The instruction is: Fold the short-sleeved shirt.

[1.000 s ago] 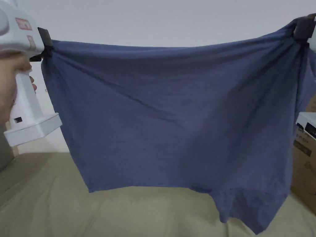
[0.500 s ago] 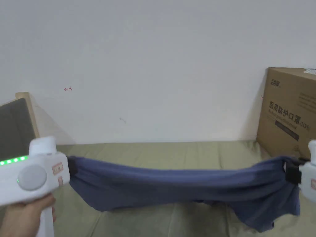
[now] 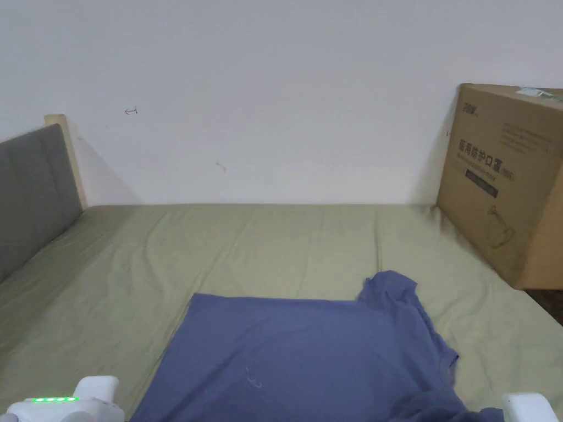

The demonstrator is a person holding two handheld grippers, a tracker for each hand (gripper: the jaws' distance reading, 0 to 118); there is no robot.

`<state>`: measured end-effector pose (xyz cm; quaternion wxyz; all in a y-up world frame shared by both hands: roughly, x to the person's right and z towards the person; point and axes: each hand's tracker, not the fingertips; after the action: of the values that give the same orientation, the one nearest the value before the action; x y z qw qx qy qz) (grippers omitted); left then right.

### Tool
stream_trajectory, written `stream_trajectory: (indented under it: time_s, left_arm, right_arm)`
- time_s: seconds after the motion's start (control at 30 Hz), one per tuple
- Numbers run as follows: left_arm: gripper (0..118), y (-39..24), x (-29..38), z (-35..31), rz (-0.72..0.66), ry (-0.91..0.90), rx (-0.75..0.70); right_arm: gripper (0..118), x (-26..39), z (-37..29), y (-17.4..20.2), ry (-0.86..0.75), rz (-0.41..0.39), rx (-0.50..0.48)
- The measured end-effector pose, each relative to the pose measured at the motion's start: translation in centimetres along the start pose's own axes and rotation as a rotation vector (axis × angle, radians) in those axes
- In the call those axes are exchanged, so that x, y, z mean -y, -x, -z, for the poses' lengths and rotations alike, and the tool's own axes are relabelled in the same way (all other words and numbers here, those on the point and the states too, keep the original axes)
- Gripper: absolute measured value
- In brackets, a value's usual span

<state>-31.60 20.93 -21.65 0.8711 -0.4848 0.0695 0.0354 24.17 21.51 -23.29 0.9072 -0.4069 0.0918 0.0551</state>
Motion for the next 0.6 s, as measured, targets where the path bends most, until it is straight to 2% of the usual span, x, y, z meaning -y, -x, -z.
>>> stream_trajectory:
  time_s: [0.17,0.43,0.6]
  left_arm:
    - [1,0.0,2.4,0.7,0.025,0.054,-0.001]
    - [1,0.1,4.0,1.8,0.008,0.073,-0.017]
    - [2,-0.6,4.6,1.7,0.049,0.055,-0.037]
  right_arm:
    - [4,3.3,0.6,-0.9,0.052,0.054,-0.003]
    - [4,6.5,1.4,0.6,0.083,0.008,0.014]
    - [4,6.9,2.0,0.6,0.096,0.033,0.023]
